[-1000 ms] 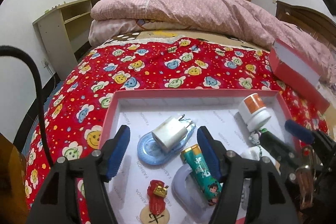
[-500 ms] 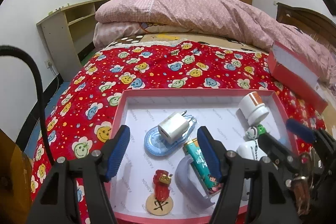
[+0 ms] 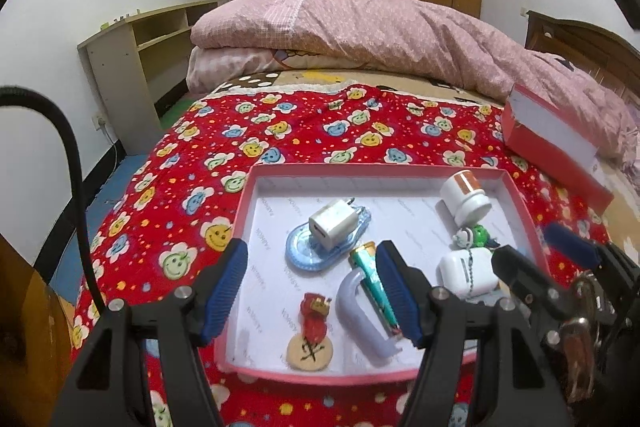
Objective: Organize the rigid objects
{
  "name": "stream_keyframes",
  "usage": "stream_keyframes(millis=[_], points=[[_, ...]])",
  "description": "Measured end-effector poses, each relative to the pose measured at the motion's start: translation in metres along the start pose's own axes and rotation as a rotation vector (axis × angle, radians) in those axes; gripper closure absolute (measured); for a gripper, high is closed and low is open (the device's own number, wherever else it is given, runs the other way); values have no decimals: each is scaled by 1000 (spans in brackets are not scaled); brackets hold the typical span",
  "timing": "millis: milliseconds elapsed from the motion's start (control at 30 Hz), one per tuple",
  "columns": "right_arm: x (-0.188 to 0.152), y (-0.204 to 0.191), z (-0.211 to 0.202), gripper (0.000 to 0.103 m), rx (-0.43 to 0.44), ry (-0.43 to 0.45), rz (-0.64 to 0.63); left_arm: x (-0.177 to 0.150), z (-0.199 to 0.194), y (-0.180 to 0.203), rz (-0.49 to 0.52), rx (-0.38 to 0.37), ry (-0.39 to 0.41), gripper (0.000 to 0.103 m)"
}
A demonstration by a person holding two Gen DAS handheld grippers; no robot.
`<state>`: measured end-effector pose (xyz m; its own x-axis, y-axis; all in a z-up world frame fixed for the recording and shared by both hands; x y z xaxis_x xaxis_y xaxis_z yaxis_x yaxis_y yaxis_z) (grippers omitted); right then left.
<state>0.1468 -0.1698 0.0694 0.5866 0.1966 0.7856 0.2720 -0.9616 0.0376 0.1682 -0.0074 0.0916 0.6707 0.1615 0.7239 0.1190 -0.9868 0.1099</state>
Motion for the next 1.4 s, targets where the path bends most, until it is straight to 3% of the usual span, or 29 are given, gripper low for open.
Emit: stream_keyframes(millis=[300, 633, 1000, 1400], points=[[-13, -16, -36, 29, 7, 17, -8, -24, -36, -10, -12, 1, -4, 33], [-50, -37, -67, 29, 22, -14, -9, -68, -63, -22, -23, 16, -48, 33], [-93, -48, -59, 29, 29, -112, 8, -108, -51, -32, -17, 70, -116, 33], [-111, -48, -38, 29, -16, -185, 19, -122, -31, -36, -23, 83, -166, 33]])
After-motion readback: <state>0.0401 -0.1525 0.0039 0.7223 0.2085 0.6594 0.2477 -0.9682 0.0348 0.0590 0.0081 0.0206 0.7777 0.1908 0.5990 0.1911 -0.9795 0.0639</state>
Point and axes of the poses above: each gripper's, at about its wrist camera, not at the fingertips, and z roughly the way its jaws point, y to its right, x to its top, the point moved 1 cm from there along z, roughly the way its jaws point, and after that the axes turned 11 degrees about -z, right-handed, at the moved point
